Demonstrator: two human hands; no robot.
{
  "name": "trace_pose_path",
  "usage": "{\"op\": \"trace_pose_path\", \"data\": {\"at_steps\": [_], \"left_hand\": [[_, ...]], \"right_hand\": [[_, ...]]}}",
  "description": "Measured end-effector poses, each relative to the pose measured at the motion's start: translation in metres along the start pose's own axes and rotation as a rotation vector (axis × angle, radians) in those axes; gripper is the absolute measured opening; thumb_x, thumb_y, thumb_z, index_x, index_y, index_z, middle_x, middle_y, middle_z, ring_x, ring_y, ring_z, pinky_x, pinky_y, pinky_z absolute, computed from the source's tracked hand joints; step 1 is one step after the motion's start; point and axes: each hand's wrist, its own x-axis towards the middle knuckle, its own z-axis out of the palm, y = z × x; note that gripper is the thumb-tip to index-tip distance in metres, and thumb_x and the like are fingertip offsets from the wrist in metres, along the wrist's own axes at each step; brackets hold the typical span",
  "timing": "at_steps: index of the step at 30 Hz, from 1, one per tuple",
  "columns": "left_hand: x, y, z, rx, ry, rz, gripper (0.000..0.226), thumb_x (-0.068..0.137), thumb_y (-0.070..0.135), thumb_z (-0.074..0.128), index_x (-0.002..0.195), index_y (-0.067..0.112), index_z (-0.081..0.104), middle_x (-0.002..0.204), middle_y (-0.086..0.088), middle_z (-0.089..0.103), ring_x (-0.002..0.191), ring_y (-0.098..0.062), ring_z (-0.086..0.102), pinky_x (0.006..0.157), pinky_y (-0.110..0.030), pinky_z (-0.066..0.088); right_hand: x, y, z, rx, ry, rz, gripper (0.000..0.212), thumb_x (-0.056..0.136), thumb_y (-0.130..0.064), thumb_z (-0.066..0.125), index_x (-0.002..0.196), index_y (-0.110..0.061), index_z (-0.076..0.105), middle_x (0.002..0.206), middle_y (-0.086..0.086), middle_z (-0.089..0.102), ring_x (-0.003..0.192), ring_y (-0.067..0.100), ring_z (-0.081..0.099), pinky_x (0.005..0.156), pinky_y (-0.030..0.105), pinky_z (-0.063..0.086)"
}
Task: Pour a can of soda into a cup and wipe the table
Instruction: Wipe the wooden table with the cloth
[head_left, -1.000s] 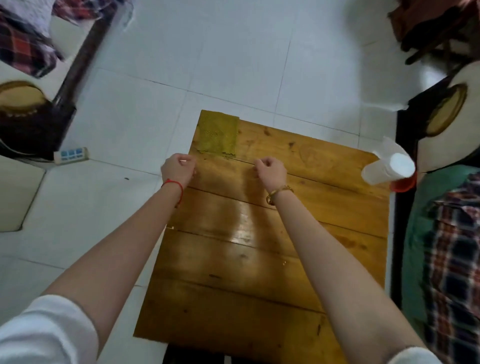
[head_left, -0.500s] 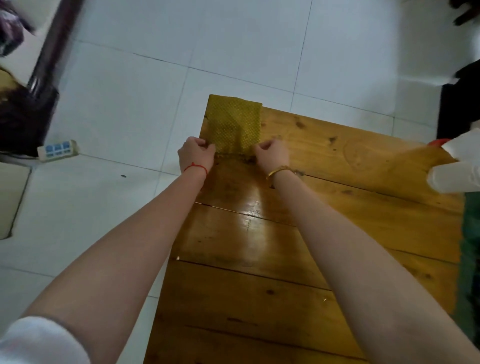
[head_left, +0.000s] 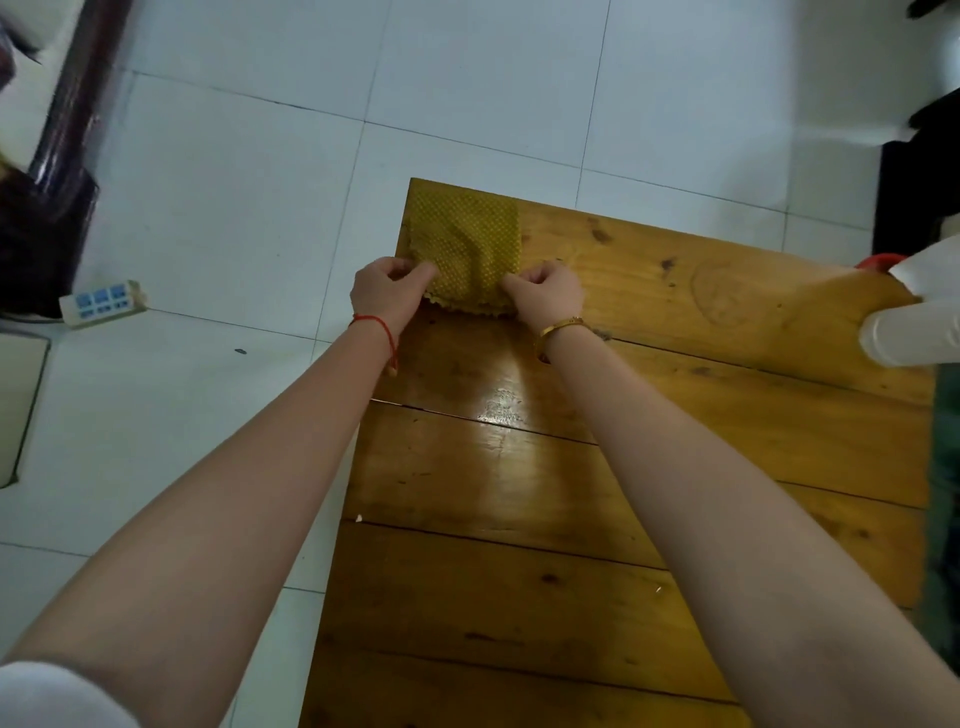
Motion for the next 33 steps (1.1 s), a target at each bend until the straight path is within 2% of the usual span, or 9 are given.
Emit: {"op": "trace_pose_path", "data": {"at_steps": [5, 8, 11, 13, 16, 21, 27, 30, 33], "left_hand": [[-0.027, 0.009, 0.004, -0.62, -0.211, -0.141, 0.011, 0.09, 0.008, 0.059, 0.101, 0.005, 0.059, 0.112, -0.012, 0.057, 0.116, -0.03, 0.056, 0.084, -0.036, 0.057], [-0.047, 0.014, 0.005, -0.834, -0.296, -0.177, 0.02, 0.092, 0.002, 0.052, 0.111, 0.003, 0.057, 0.119, -0.015, 0.056, 0.114, -0.031, 0.057, 0.089, -0.04, 0.055], [-0.072, 0.015, 0.004, -0.94, -0.377, -0.14, 0.018, 0.092, -0.001, 0.046, 0.104, 0.004, 0.059, 0.106, -0.012, 0.06, 0.102, -0.028, 0.06, 0.08, -0.034, 0.058], [-0.088, 0.012, 0.005, -0.941, -0.411, -0.126, 0.018, 0.091, -0.001, 0.045, 0.101, 0.005, 0.06, 0.104, -0.011, 0.06, 0.1, -0.027, 0.06, 0.075, -0.033, 0.058], [-0.112, 0.006, 0.009, -0.905, -0.429, -0.132, 0.019, 0.09, -0.002, 0.044, 0.1, 0.005, 0.059, 0.103, -0.01, 0.061, 0.096, -0.025, 0.061, 0.072, -0.032, 0.058], [-0.16, -0.012, 0.033, -0.726, -0.433, -0.13, 0.019, 0.09, -0.004, 0.046, 0.092, 0.009, 0.06, 0.093, -0.005, 0.06, 0.085, -0.018, 0.06, 0.058, -0.027, 0.059], [-0.216, -0.034, 0.088, -0.677, -0.447, -0.161, 0.009, 0.091, 0.002, 0.058, 0.09, 0.01, 0.056, 0.086, -0.007, 0.065, 0.075, -0.018, 0.068, 0.063, -0.032, 0.061], [-0.236, -0.047, 0.112, -0.573, -0.512, -0.157, 0.019, 0.094, 0.016, 0.06, 0.112, 0.01, 0.058, 0.111, -0.009, 0.069, 0.094, -0.023, 0.071, 0.078, -0.036, 0.06], [-0.259, -0.066, 0.132, -0.265, -0.434, -0.024, 0.025, 0.097, 0.024, 0.059, 0.119, 0.014, 0.059, 0.119, -0.011, 0.067, 0.111, -0.027, 0.066, 0.094, -0.041, 0.056]], "right_hand": [[-0.019, 0.011, -0.003, 0.209, -0.099, 0.143, 0.033, 0.088, -0.019, 0.068, 0.067, -0.017, 0.043, 0.077, 0.005, 0.053, 0.081, 0.023, 0.06, 0.089, 0.051, 0.057], [-0.038, 0.017, -0.005, 0.566, -0.21, 0.31, 0.019, 0.091, -0.016, 0.066, 0.088, -0.008, 0.05, 0.09, 0.011, 0.056, 0.076, 0.022, 0.063, 0.086, 0.047, 0.059], [-0.056, 0.026, -0.01, 0.796, -0.34, 0.425, 0.038, 0.091, -0.032, 0.067, 0.11, -0.002, 0.054, 0.098, 0.014, 0.059, 0.08, 0.025, 0.066, 0.079, 0.036, 0.059], [-0.067, 0.034, -0.017, 0.884, -0.411, 0.454, 0.043, 0.092, -0.044, 0.063, 0.107, -0.004, 0.057, 0.095, 0.012, 0.062, 0.084, 0.023, 0.065, 0.08, 0.033, 0.058], [-0.079, 0.051, -0.033, 0.981, -0.422, 0.389, 0.051, 0.093, -0.05, 0.059, 0.124, -0.009, 0.06, 0.102, 0.006, 0.067, 0.091, 0.019, 0.065, 0.07, 0.03, 0.056], [-0.105, 0.086, -0.074, 0.913, -0.34, 0.323, 0.041, 0.093, -0.035, 0.064, 0.124, -0.008, 0.061, 0.115, 0.014, 0.07, 0.1, 0.028, 0.07, 0.069, 0.033, 0.058], [-0.137, 0.14, -0.149, 0.931, -0.105, 0.25, 0.006, 0.097, -0.014, 0.056, 0.103, -0.014, 0.058, 0.094, 0.012, 0.067, 0.077, 0.025, 0.066, 0.057, 0.032, 0.057], [-0.146, 0.17, -0.193, 0.923, 0.055, 0.24, 0.004, 0.097, -0.013, 0.054, 0.099, -0.014, 0.057, 0.084, 0.008, 0.065, 0.07, 0.022, 0.066, 0.054, 0.03, 0.055], [-0.153, 0.211, -0.238, 0.738, 0.224, 0.093, 0.019, 0.098, -0.011, 0.051, 0.117, -0.009, 0.056, 0.098, 0.003, 0.063, 0.096, 0.025, 0.063, 0.078, 0.029, 0.054]]}}
